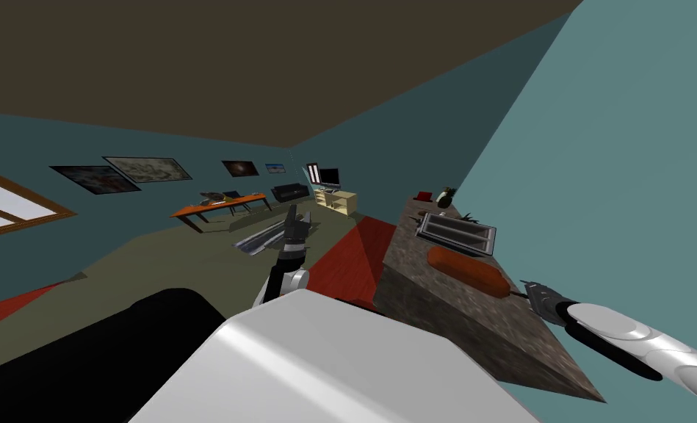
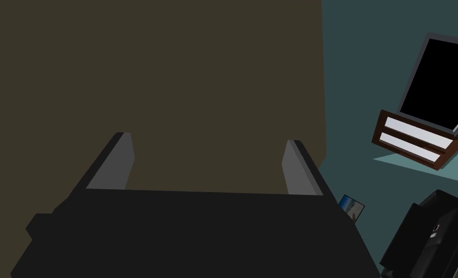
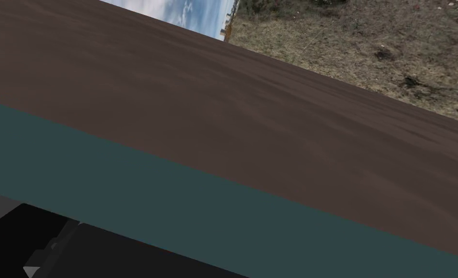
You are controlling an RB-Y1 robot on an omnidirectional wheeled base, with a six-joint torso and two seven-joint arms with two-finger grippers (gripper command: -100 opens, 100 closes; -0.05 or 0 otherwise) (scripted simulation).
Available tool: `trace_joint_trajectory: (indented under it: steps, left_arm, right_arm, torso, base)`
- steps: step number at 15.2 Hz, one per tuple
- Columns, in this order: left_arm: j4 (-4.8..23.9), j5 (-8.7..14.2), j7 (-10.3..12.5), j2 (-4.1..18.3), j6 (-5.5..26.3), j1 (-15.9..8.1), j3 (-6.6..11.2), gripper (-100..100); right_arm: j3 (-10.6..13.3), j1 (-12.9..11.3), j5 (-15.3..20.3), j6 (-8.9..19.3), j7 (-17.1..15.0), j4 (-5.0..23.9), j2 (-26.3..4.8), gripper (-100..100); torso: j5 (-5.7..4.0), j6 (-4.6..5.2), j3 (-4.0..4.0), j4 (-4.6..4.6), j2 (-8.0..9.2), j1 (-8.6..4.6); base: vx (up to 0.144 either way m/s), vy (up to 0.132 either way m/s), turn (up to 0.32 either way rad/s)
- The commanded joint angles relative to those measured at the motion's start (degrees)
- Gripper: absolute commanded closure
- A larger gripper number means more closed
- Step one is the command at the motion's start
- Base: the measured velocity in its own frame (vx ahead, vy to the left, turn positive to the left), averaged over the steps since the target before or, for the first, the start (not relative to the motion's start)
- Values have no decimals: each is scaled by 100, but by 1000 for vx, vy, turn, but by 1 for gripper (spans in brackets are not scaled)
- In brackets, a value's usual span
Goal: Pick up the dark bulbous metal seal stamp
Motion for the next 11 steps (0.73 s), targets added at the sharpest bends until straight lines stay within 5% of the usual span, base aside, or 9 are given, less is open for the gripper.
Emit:
trace_joint_trajectory:
  steps: [1,5,6,11]
  left_arm:
    - [0,0,0,0,0,0,0,0]
    - [0,0,0,0,0,0,0,0]
    - [0,0,0,0,0,0,0,0]
    - [0,0,0,0,0,1,0,0]
  right_arm:
    - [0,0,0,0,0,0,0,100]
    - [3,1,4,-3,6,-4,1,100]
    - [-262,136,193,-77,24,-100,4,100]
    - [-794,435,604,-264,139,-284,37,100]
  torso:
    - [0,0,0,0,0,0]
    - [-1,3,-3,-1,-6,1]
    - [-2,5,-3,0,-6,0]
    - [-10,10,-13,-8,-19,5]
  base:
    - [0,0,0]
    - [0,0,3]
    - [22,9,-46]
    - [44,29,-49]
